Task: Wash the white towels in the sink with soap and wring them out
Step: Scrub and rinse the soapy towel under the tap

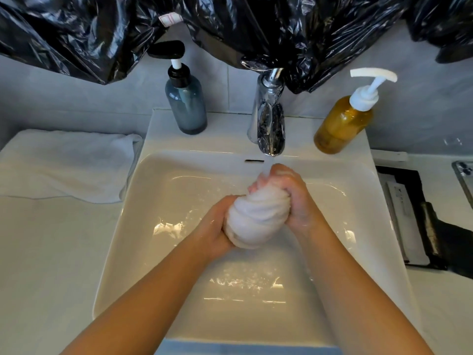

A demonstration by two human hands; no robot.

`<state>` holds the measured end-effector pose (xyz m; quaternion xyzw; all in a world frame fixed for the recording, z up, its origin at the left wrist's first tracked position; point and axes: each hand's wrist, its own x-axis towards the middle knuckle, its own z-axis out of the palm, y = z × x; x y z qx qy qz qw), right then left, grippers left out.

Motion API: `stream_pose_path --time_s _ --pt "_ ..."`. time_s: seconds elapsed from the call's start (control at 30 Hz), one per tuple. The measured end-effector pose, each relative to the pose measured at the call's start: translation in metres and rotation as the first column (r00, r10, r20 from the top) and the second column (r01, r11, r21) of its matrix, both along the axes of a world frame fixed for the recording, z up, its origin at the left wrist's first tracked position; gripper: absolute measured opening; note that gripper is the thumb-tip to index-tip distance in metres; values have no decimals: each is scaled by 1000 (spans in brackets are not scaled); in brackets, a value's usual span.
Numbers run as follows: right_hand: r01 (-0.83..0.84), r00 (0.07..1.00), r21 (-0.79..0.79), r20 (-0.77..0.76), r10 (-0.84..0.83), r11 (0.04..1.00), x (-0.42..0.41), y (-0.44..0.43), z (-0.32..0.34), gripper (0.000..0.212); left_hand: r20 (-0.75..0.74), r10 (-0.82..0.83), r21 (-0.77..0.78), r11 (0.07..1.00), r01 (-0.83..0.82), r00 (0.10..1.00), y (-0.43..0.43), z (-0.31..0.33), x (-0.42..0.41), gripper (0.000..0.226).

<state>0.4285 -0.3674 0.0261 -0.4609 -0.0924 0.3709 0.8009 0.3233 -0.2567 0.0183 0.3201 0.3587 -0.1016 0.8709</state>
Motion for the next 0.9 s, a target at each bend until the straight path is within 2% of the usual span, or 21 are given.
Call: stream_pose_path --time_s 0.07,0.1,0.13,0.2,0.23,0.27,0.33,0.4,0.47,0.53,0.63,0.8,0.83,0.9 --pt "89 995 -87 46 -85 992 4 -6 7 7 27 -49 52 998 47 998 1 -1 -5 35" --pt "130 992 -130 21 -128 983 5 -9 8 2 39 -40 99 994 36 998 0 1 -8 36" --pt "163 980 -162 -84 -178 973 5 -13 7 9 62 -14 164 986 4 998 -3 1 -9 32" --pt "55 953 -138 -287 -93 989 -4 -24 0 44 132 74 273 956 -108 989 -9 5 -11 30" --pt "-33 947 -115 -322 -6 993 -13 -29 -5 61 152 103 315 938 -147 983 -12 5 -12 32" --pt "-109 937 -74 -341 78 991 -22 -33 -10 71 167 116 363 916 -170 979 -17 7 -13 25" --pt "-118 935 -60 -343 90 991 -34 -40 -16 81 183 67 536 829 -157 981 -19 14 -16 8" --pt "-57 950 -85 -310 28 995 -37 -46 -12 79 172 38 691 708 -148 984 -13 26 -18 11" --pt "-53 976 -170 -216 15 984 -37 -55 -1 69 165 85 694 698 -177 983 -2 37 -18 11" --pt "-99 988 -285 -140 61 953 -36 -69 10 70 148 158 668 712 -216 976 7 48 -14 10" --pt "-201 969 -509 24 247 837 -30 -93 28 83 103 239 718 654 -239 966 17 59 -7 15" --pt "-263 822 -780 126 555 567 -17 -124 56 68 -67 104 903 429 16 992 30 68 -9 21" --pt "-231 777 -831 156 610 506 -15 -131 60 65 -64 121 908 418 8 991 33 72 -9 22" --pt "-150 680 -907 195 707 394 -12 -142 68 59 -15 163 874 482 -66 987 41 79 -10 24"
